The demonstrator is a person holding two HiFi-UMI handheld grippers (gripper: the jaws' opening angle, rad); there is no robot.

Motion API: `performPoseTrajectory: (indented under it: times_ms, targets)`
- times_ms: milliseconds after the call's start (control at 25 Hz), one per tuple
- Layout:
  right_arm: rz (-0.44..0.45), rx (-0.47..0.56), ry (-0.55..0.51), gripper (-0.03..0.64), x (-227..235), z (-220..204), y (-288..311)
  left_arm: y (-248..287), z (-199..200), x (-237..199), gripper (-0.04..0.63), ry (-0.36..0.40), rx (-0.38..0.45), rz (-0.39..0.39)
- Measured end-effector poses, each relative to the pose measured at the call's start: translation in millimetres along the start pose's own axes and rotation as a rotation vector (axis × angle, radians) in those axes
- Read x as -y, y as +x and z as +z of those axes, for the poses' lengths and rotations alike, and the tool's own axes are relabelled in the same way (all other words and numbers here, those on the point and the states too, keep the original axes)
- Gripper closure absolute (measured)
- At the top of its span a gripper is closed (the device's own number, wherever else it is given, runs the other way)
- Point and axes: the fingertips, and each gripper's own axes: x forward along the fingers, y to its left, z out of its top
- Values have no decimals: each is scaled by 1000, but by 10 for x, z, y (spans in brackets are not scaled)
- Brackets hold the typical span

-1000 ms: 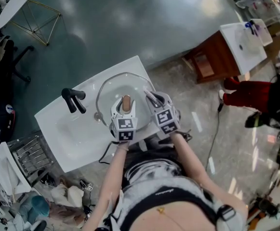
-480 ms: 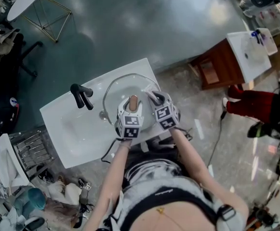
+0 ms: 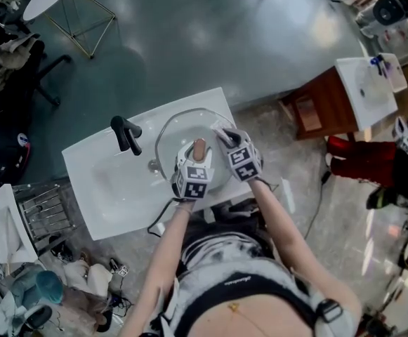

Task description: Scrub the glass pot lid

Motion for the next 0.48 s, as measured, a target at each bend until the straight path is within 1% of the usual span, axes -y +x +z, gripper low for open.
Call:
performPoseTrajectory:
  times_ms: [240, 480]
  targets:
    - [25, 0, -45, 521, -25, 94, 78, 4, 18, 3, 393, 2, 1, 0]
    - [68, 0, -111, 520, -76, 238, 197, 8, 32, -11, 393, 6, 0, 16]
